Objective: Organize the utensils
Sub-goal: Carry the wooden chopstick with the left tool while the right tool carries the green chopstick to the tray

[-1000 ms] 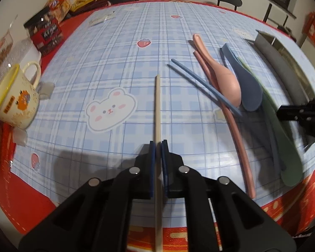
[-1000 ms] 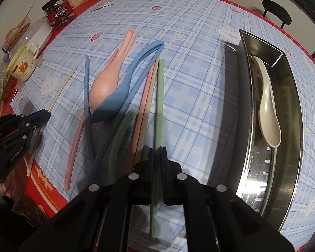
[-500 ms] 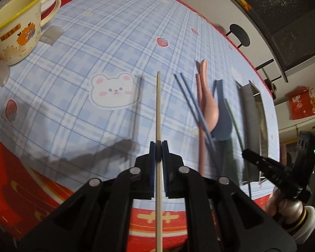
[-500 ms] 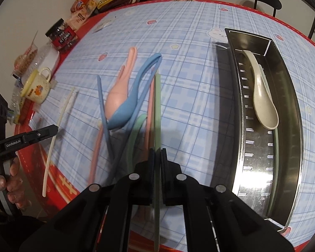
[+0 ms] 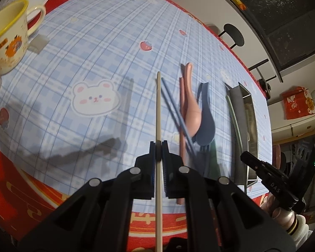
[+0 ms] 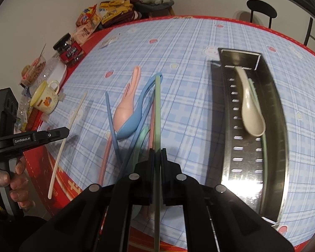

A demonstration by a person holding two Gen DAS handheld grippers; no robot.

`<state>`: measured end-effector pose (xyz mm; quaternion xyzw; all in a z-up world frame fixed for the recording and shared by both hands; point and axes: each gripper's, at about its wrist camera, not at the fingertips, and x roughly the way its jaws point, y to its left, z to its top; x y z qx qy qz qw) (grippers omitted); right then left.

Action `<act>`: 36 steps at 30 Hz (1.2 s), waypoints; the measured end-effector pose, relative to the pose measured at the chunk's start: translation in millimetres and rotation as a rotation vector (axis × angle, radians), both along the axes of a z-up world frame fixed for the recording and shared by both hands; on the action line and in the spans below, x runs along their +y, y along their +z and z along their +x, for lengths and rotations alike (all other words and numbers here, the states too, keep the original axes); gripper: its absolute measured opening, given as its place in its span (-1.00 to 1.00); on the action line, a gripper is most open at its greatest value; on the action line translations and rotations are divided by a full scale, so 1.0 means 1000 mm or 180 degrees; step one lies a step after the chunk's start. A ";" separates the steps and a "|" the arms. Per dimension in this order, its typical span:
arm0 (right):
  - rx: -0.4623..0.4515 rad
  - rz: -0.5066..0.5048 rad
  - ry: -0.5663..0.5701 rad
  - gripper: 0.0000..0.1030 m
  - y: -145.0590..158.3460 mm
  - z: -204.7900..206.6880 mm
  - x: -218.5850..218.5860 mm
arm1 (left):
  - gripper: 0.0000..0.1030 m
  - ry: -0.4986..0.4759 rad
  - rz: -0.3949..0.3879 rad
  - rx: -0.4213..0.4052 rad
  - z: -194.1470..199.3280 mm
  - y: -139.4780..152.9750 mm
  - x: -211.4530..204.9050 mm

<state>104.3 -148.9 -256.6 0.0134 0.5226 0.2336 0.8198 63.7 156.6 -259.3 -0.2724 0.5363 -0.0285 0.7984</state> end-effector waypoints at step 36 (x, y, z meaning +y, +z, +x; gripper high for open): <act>0.0073 -0.0150 -0.0750 -0.88 -0.016 0.059 -0.121 | -0.81 -0.0437 -0.0575 0.0446 0.140 0.005 -0.214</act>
